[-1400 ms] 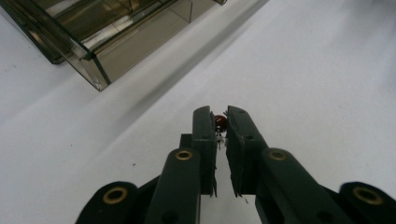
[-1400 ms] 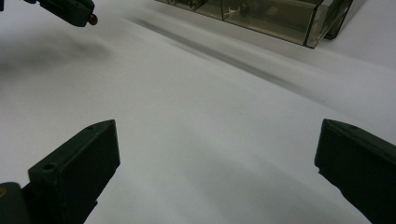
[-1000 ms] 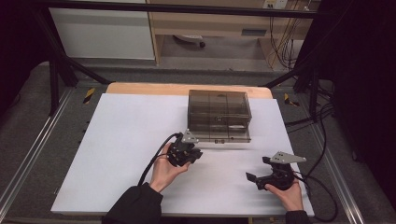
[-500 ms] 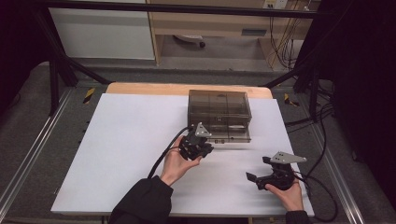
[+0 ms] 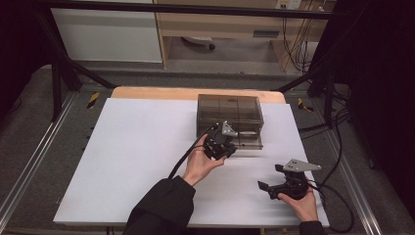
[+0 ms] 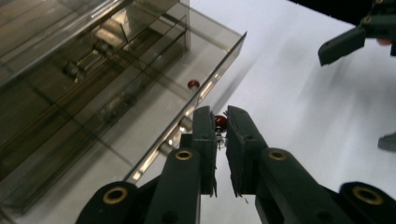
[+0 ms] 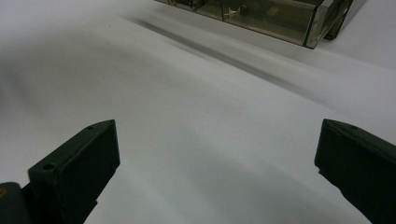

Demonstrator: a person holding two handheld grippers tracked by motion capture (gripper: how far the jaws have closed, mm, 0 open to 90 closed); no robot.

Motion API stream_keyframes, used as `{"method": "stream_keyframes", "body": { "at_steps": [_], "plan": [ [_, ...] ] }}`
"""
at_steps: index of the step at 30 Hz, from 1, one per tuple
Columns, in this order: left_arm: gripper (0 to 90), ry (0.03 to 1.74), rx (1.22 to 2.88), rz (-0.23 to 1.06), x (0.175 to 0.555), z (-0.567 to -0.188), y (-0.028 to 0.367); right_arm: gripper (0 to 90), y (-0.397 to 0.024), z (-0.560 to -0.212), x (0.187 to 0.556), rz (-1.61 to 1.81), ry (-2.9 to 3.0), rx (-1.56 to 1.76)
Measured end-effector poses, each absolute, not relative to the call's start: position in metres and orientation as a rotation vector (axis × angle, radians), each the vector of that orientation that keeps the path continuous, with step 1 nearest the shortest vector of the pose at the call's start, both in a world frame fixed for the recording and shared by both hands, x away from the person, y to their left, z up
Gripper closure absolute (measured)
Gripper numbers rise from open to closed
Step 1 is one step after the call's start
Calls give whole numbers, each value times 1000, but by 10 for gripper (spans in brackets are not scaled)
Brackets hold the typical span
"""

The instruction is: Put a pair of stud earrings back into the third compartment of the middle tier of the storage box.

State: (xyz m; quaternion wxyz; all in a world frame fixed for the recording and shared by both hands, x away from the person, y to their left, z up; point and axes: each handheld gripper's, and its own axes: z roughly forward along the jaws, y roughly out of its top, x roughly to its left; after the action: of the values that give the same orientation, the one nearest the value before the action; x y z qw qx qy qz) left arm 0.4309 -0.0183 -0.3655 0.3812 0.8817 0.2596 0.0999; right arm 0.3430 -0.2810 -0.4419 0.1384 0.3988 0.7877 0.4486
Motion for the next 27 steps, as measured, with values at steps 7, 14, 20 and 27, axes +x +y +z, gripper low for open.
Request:
{"method": "stream_keyframes", "body": {
  "at_steps": [7, 14, 20, 27],
  "plan": [
    [813, 666, 2249, 247, 438, -365, -30, 6, -281, -442, 343, 1293, 2280, 1149],
    [813, 665, 2245, 246, 446, -367, -43, 6, -282, -442, 343, 1301, 2276, 1157],
    [813, 667, 2254, 252, 455, -368, -55, 6, -282, -442, 343, 1301, 2274, 1153],
    [813, 681, 2256, 260, 463, -370, -63, 6, -282, -442, 343, 1301, 2277, 1152]
  ]
}}
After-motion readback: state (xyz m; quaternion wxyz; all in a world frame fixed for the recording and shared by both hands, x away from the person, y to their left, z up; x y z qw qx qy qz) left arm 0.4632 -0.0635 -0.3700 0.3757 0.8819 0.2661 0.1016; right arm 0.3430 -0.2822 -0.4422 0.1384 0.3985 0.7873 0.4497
